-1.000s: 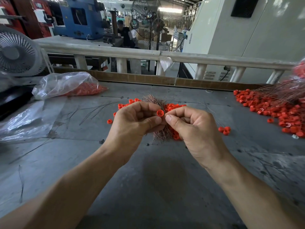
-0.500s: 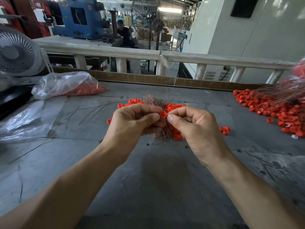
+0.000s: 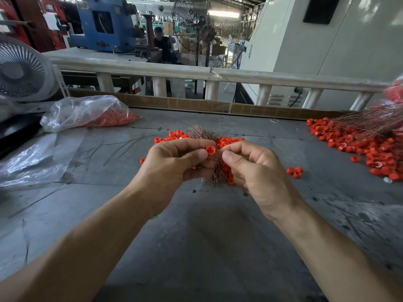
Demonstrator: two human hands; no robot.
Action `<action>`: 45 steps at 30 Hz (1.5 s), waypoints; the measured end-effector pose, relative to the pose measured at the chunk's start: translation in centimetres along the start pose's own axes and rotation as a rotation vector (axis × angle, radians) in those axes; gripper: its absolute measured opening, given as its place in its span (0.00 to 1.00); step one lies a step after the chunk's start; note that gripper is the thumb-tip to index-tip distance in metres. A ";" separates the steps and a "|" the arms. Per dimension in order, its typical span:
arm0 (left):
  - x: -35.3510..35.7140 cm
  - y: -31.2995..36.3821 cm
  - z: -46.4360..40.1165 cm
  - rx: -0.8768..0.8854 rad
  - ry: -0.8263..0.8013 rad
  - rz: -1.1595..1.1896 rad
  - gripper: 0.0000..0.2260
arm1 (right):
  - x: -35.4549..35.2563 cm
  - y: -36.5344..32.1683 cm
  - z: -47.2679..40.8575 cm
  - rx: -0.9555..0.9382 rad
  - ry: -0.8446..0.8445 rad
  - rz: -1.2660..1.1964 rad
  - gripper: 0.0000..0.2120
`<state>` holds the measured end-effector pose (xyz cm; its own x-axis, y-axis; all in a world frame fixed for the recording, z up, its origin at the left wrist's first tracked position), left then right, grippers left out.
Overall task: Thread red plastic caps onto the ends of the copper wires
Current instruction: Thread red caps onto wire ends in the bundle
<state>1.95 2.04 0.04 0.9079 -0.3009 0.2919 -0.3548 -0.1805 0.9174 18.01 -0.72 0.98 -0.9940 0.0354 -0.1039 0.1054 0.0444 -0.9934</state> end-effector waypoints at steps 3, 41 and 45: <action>0.0 0.1 0.0 0.002 0.021 0.037 0.11 | 0.4 0.1 0.1 0.041 -0.035 -0.024 0.10; 0.1 -0.5 0.2 -0.056 0.000 0.080 0.14 | -6.6 2.3 -2.2 0.160 0.439 0.940 0.06; 0.2 -0.6 0.2 -0.055 -0.010 0.085 0.15 | -5.8 0.8 -1.7 0.030 0.319 0.493 0.05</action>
<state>2.27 1.90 -0.48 0.8726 -0.3224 0.3671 -0.4176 -0.1022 0.9029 23.95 0.80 0.85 -0.7688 0.3439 -0.5392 0.5476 -0.0816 -0.8328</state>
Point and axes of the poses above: each hand's wrist, its own z-axis away from the middle knuckle, its own x-axis out of the palm, y = z × x, the point moved 7 cm from there along -z, towards the middle knuckle, and after that the axes turned 11 degrees about x, right-handed, at the moved point
